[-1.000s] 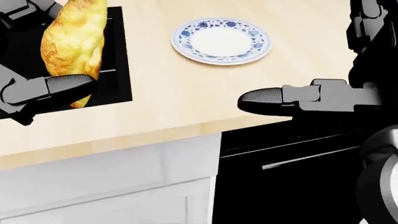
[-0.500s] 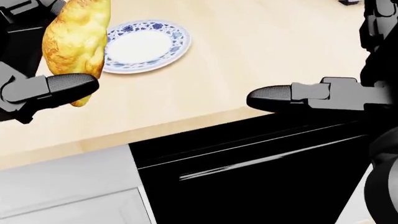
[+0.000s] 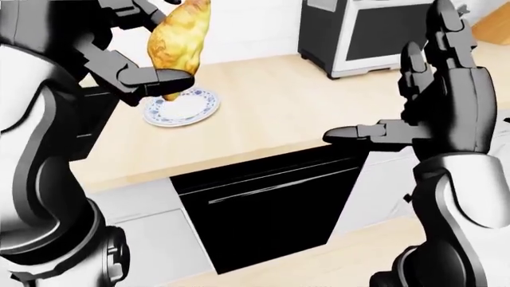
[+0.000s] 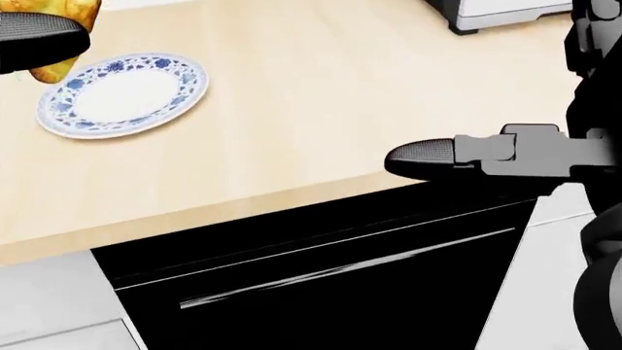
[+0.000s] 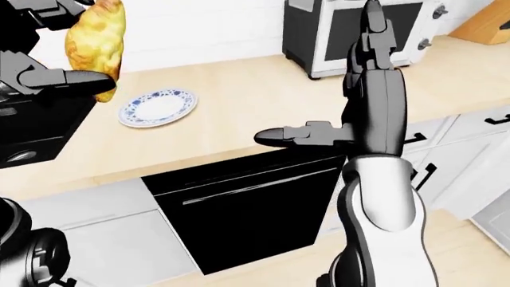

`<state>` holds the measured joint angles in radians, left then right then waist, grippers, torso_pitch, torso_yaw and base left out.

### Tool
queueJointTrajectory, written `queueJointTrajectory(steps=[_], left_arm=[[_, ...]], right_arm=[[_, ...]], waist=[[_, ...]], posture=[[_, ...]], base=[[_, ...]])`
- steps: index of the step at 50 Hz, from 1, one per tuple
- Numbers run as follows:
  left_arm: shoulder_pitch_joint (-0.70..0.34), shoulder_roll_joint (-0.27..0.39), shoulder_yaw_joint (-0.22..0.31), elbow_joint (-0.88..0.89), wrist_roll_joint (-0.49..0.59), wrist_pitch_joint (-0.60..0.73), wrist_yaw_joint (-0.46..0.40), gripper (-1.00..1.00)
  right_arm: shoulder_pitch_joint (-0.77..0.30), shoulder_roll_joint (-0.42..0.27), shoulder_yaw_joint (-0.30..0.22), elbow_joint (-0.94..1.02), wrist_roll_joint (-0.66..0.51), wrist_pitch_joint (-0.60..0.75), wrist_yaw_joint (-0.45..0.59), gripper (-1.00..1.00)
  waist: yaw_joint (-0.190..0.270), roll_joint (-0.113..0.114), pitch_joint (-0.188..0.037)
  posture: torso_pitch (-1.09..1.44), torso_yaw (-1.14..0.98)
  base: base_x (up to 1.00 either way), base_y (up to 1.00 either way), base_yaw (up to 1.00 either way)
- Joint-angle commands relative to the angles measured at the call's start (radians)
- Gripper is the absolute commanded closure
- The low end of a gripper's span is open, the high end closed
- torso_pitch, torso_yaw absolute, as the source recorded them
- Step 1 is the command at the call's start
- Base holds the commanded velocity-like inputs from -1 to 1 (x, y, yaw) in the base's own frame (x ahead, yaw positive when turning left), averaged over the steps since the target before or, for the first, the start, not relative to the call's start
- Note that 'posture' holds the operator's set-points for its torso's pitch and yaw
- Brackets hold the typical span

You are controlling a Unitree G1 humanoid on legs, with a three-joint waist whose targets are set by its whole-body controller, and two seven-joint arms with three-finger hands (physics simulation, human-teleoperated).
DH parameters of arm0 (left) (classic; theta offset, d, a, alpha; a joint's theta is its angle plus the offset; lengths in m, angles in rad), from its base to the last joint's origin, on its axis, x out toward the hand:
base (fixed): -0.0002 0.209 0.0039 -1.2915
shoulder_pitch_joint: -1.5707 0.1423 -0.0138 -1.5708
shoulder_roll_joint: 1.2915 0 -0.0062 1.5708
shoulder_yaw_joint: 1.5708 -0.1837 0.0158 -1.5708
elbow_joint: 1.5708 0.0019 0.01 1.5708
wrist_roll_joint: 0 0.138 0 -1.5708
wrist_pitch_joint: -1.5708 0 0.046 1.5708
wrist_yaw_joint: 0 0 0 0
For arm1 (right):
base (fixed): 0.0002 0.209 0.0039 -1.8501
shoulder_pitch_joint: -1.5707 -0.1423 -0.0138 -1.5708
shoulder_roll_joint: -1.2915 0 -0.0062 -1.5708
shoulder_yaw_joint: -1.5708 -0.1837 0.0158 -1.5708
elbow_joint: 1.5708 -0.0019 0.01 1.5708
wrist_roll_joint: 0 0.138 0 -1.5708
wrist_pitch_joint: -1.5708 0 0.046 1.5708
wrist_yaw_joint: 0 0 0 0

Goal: Place the pastries on the plates.

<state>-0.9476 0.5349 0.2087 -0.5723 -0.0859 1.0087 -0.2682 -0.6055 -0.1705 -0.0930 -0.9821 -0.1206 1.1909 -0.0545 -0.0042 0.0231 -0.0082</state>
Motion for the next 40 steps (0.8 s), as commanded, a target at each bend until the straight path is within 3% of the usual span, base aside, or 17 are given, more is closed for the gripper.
queueJointTrajectory(steps=[1, 3, 5, 6, 7, 8, 13, 14, 16, 20, 23, 25, 31, 32, 33, 36, 40], left_arm=[[-0.030, 0.016, 0.016, -0.003, 0.023, -0.015, -0.006, 1.00], [-0.049, 0.024, 0.019, 0.005, 0.030, -0.009, -0.016, 1.00], [-0.058, 0.029, 0.021, 0.009, 0.036, -0.008, -0.024, 1.00], [-0.057, 0.029, 0.021, 0.011, 0.039, -0.012, -0.027, 1.00], [-0.058, 0.033, 0.024, 0.017, 0.042, -0.015, -0.032, 1.00], [-0.066, 0.038, 0.029, 0.024, 0.043, -0.016, -0.034, 1.00], [-0.059, 0.039, 0.029, 0.027, 0.050, -0.025, -0.039, 1.00], [-0.062, 0.040, 0.030, 0.032, 0.051, -0.027, -0.040, 1.00], [-0.082, 0.049, 0.027, 0.056, 0.053, -0.034, -0.049, 1.00], [-0.106, 0.052, 0.017, 0.082, 0.063, -0.047, -0.059, 1.00], [-0.110, 0.049, 0.015, 0.085, 0.071, -0.050, -0.064, 1.00], [-0.114, 0.049, 0.014, 0.089, 0.075, -0.051, -0.067, 1.00], [-0.122, 0.048, 0.014, 0.085, 0.086, -0.045, -0.076, 1.00], [-0.123, 0.048, 0.016, 0.084, 0.086, -0.043, -0.078, 1.00], [-0.125, 0.050, 0.016, 0.085, 0.087, -0.043, -0.080, 1.00], [-0.145, 0.056, 0.011, 0.106, 0.089, -0.048, -0.087, 1.00], [-0.149, 0.052, 0.010, 0.108, 0.093, -0.050, -0.090, 1.00]], right_arm=[[-0.024, -0.001, 0.004, -0.012, -0.002, -0.027, 0.007, -1.00], [-0.029, -0.002, 0.005, -0.013, -0.004, -0.023, 0.010, -1.00], [-0.029, 0.001, 0.003, -0.011, -0.005, -0.026, 0.011, -1.00], [-0.028, -0.001, 0.006, -0.009, -0.008, -0.027, 0.011, -1.00], [-0.031, 0.003, 0.006, -0.010, -0.007, -0.027, 0.012, -1.00], [-0.033, 0.002, 0.005, -0.009, -0.008, -0.028, 0.013, -1.00], [-0.028, 0.003, 0.003, -0.006, -0.011, -0.035, 0.014, -1.00], [-0.029, 0.003, 0.002, -0.008, -0.011, -0.034, 0.015, -1.00], [-0.026, 0.006, -0.001, -0.012, -0.010, -0.034, 0.016, -1.00], [-0.017, 0.008, -0.002, -0.015, -0.008, -0.040, 0.014, -1.00], [-0.009, 0.006, 0.002, -0.013, -0.009, -0.048, 0.013, -1.00], [-0.005, 0.008, 0.001, -0.014, -0.009, -0.053, 0.014, -1.00], [0.003, 0.011, -0.001, -0.019, -0.007, -0.054, 0.014, -1.00], [-0.002, 0.023, -0.017, -0.021, 0.002, -0.050, 0.013, -1.00], [-0.001, 0.017, -0.013, -0.022, 0.002, -0.048, 0.011, -1.00], [-0.010, 0.022, -0.021, -0.020, 0.014, -0.037, 0.002, -1.00], [-0.017, 0.007, -0.014, -0.023, 0.016, -0.031, 0.000, -1.00]], waist=[[0.004, -0.007, -0.013], [0.000, 0.027, -0.013], [-0.002, 0.093, -0.031], [0.007, 0.052, -0.019], [0.000, 0.066, -0.013], [0.001, 0.052, -0.015], [0.005, -0.066, -0.016], [-0.001, -0.039, -0.013], [0.000, -0.062, -0.014], [0.000, -0.046, -0.020], [-0.007, 0.000, -0.005], [-0.011, 0.067, -0.021], [0.000, 0.024, -0.009], [0.002, 0.000, 0.016], [0.003, 0.005, 0.004], [0.013, -0.043, -0.003], [0.021, -0.034, -0.021]], posture=[[-0.12, 0.00], [-0.12, 0.00], [-0.12, 0.00], [-0.12, 0.00], [-0.12, 0.00], [-0.12, 0.00], [-0.12, 0.00], [-0.12, 0.00], [-0.12, 0.00], [-0.12, 0.00], [-0.12, 0.00], [-0.12, 0.00], [-0.12, 0.00], [-0.12, 0.00], [-0.12, 0.00], [-0.12, 0.00], [-0.12, 0.00]], base=[[0.08, 0.00, 0.00], [0.08, 0.02, 0.00], [0.09, 0.05, 0.00], [0.08, 0.06, 0.00], [0.07, 0.18, 0.00], [0.12, 0.23, 0.00], [0.12, 0.24, 0.00], [0.12, 0.23, 0.00], [0.14, 0.23, 0.00], [0.16, 0.22, 0.00], [0.19, 0.17, 0.00], [0.20, 0.18, 0.00], [0.20, 0.18, 0.00], [0.00, 0.00, 0.00], [0.00, 0.00, 0.00], [0.00, 0.00, 0.00], [0.00, 0.00, 0.00]])
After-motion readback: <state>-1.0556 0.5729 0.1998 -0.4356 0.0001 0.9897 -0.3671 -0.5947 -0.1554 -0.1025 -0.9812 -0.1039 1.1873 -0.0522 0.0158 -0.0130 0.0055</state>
